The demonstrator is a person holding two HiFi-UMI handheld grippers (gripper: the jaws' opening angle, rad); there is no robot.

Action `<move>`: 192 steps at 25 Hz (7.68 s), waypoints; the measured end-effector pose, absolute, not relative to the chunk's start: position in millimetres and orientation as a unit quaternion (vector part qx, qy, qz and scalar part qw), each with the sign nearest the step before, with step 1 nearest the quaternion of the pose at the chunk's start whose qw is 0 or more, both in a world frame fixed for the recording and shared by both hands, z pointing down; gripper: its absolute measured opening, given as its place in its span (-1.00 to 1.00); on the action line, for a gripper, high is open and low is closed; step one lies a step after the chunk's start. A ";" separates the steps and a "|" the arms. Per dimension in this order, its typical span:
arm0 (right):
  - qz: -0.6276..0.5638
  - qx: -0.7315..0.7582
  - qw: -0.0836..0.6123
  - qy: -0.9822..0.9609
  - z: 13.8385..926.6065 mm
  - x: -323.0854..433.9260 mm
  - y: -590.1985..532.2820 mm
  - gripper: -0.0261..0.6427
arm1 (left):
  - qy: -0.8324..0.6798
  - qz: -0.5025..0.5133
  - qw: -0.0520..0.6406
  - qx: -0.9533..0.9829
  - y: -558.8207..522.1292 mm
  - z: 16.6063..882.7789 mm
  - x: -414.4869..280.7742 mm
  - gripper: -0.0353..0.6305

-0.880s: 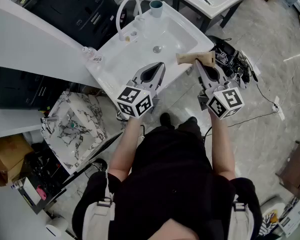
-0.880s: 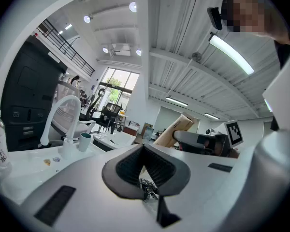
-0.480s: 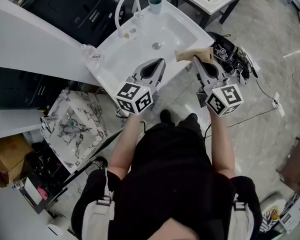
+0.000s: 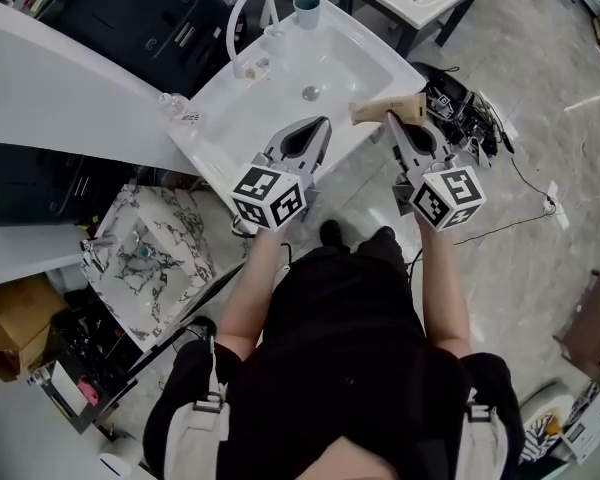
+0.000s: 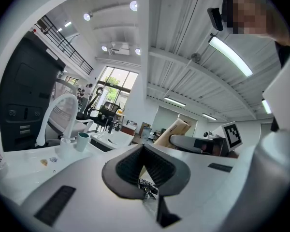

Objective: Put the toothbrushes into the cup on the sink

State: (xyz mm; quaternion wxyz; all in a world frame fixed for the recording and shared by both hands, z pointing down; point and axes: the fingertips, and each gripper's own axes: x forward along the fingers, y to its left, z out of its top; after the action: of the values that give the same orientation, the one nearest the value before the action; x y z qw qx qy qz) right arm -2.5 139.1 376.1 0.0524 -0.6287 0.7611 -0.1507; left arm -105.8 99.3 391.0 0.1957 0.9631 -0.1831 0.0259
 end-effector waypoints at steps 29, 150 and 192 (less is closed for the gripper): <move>-0.170 -0.563 0.059 0.807 377.5 86.0 60.6 -0.74 | -0.249 0.044 0.196 0.948 34.8 392.1 -13.0 -0.87; -0.219 -0.446 -0.070 0.865 497.7 77.2 -288.7 -0.74 | -0.374 0.027 0.256 0.891 -179.5 435.3 -4.4 -0.87; -0.254 -0.443 -0.152 0.846 570.8 72.4 -293.3 -0.74 | -0.373 0.033 0.264 0.889 -180.6 441.9 -6.6 -0.87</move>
State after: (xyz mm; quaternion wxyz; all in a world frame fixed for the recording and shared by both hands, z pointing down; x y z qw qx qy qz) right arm 72.4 -293.3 570.8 -0.1517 -0.4434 0.8460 -0.2544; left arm -6.6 -180.6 441.9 0.2643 0.8887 -0.3733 0.0334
